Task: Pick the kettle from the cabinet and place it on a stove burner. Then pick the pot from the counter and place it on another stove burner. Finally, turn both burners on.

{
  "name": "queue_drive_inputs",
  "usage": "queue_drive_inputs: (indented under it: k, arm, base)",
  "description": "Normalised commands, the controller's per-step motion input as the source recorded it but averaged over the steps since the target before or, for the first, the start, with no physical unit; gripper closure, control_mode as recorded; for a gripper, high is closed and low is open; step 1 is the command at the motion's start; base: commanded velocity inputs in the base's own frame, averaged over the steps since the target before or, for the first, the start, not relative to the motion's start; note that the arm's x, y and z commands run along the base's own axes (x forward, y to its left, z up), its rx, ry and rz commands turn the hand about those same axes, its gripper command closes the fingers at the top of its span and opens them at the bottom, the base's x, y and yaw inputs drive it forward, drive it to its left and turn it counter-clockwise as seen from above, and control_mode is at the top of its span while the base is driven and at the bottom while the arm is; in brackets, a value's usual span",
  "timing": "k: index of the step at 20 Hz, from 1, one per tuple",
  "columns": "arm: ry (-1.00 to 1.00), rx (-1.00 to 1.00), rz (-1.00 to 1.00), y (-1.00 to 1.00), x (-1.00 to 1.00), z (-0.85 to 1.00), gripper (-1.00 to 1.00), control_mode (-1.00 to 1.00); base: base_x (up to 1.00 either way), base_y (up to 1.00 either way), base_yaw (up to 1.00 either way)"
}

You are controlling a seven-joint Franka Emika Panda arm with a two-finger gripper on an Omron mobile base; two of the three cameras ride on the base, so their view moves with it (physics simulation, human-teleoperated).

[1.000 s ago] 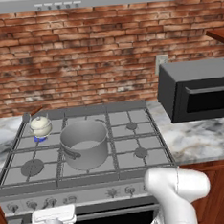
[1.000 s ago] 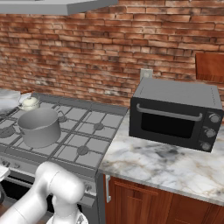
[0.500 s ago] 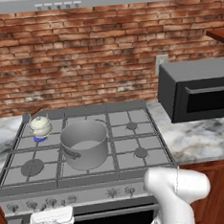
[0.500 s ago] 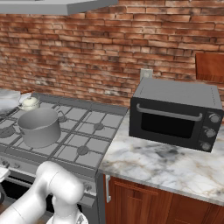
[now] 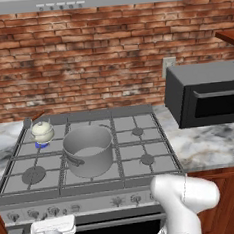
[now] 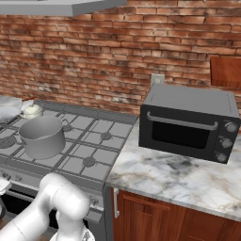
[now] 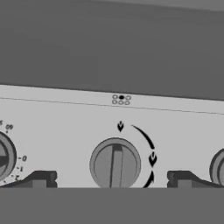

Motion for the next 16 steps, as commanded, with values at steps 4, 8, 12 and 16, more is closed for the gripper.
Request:
queue_drive_inputs:
  k: [4,8,12,16]
  arm:
    - [0.02,0.0,0.0,0.15,0.15,-0.06,-1.0,-1.0]
    - [0.02,0.0,0.0,0.1,0.12,-0.14,-1.0,-1.0]
    - [0.01,0.0,0.0,0.02,0.08,-0.09,1.0,-1.0]
    - [0.0,0.0,0.0,0.02,0.13,-0.04,1.0,-1.0]
  base:
    - [0.0,0.0,0.0]
    - [0.0,0.0,0.0]
    - [0.0,0.0,0.0]
    - [0.0,0.0,0.0]
